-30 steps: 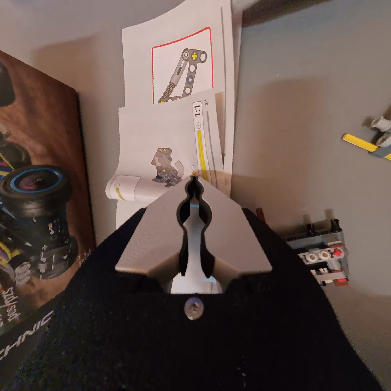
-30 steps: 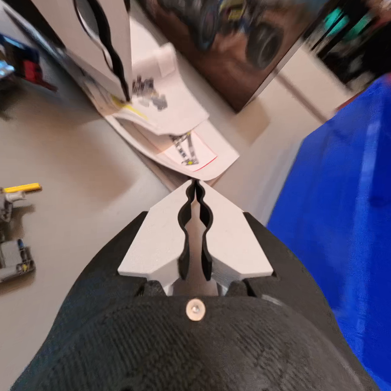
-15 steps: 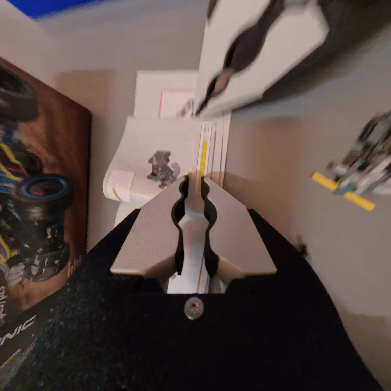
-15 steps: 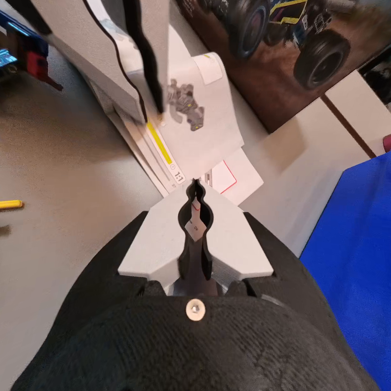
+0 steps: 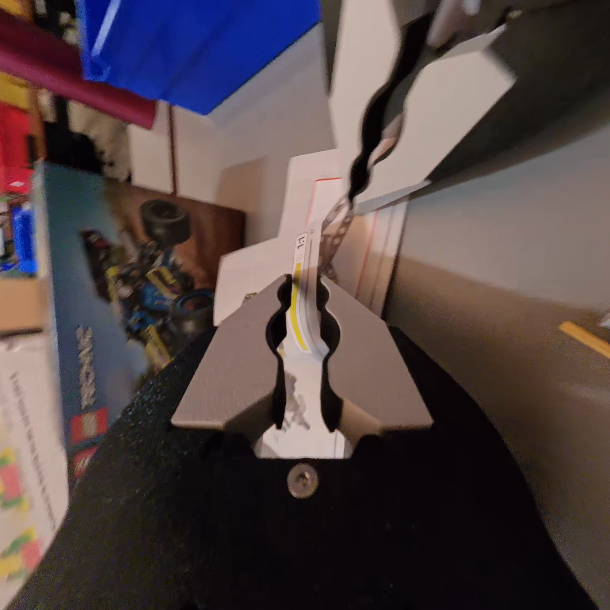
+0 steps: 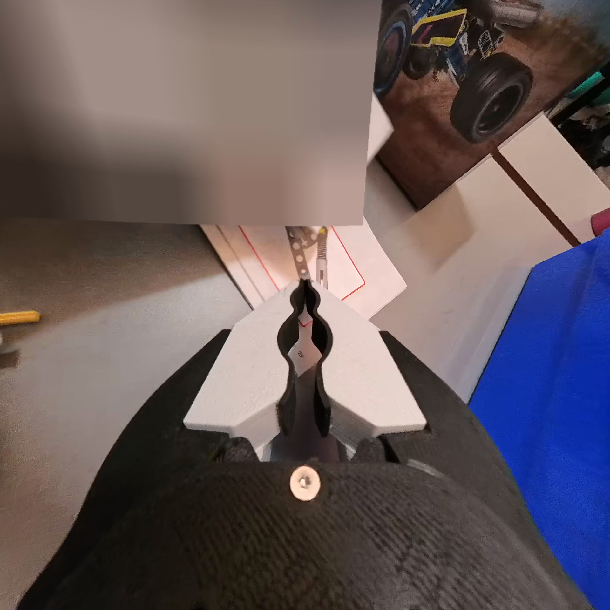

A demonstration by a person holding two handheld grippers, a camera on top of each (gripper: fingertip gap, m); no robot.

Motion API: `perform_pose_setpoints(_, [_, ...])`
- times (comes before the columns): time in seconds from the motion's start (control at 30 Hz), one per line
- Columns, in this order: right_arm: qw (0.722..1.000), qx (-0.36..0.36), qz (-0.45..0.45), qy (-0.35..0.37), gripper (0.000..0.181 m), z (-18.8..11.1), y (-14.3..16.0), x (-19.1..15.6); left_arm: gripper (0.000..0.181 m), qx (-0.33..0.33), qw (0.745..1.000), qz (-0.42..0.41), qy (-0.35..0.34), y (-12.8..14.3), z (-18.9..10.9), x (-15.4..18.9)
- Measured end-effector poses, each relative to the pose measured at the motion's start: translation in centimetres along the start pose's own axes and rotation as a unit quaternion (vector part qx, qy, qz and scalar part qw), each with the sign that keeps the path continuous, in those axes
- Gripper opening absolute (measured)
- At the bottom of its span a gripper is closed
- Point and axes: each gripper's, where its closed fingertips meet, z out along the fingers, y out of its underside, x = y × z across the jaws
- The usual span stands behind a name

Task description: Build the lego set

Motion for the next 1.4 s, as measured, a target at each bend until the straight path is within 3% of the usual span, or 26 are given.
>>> perform_pose_setpoints(0.03, [1.000,0.001,-0.004,0.004,0.000,-0.1,0.0,0.0,0.008,-0.001,1.000,-0.017,-0.020,0.7,-0.5,-0.7])
perform_pose_setpoints(0.17, [1.000,0.000,-0.004,0.003,0.000,-0.4,0.3,0.0,0.007,0.020,0.986,-0.151,-0.060,3.3,-2.7,-2.6])
perform_pose_setpoints(0.37, [1.000,-0.006,-0.007,0.008,0.000,-0.5,0.6,0.1,0.009,0.006,0.949,-0.311,-0.054,8.9,-3.9,-3.1])
perform_pose_setpoints(0.63, [1.000,-0.013,-0.014,0.018,0.000,-0.7,0.8,0.1,0.017,-0.039,0.916,-0.398,-0.048,14.9,-4.7,-2.1])
perform_pose_setpoints(0.8, [0.999,-0.001,-0.031,0.031,0.000,-0.9,0.7,0.5,0.024,-0.016,0.902,-0.432,-0.004,15.2,-5.4,-0.6])
perform_pose_setpoints(0.93, [0.995,0.090,-0.034,0.028,0.000,-1.9,-3.1,0.1,0.031,-0.032,0.891,-0.453,-0.005,16.5,-5.9,0.1])
perform_pose_setpoints(1.07, [0.997,0.023,-0.069,-0.016,0.011,0.7,-2.1,-1.5,0.033,-0.066,0.872,-0.484,-0.039,18.7,-7.1,-0.1])
perform_pose_setpoints(1.13, [0.995,0.020,-0.097,-0.015,0.012,1.4,-2.4,-1.7,0.031,-0.050,0.873,-0.472,-0.111,18.2,-9.1,-2.7])
perform_pose_setpoints(1.2, [0.994,0.016,-0.108,-0.013,0.013,1.8,-2.8,-1.5,0.024,0.022,0.885,-0.437,-0.157,14.4,-11.1,-5.4])
perform_pose_setpoints(1.3, [0.994,0.019,-0.104,-0.034,0.000,2.4,-2.8,-2.2,0.014,0.109,0.929,-0.348,-0.067,6.6,-10.4,-4.8])
perform_pose_setpoints(1.33, [0.993,0.017,-0.112,-0.037,0.000,2.3,-2.7,-2.3,0.011,0.096,0.945,-0.312,-0.026,5.6,-9.0,-3.7])
perform_pose_setpoints(1.4, [0.991,0.011,-0.129,-0.046,0.000,2.1,-2.5,-2.4,0.010,0.014,0.964,-0.263,-0.028,8.1,-5.2,-3.8])
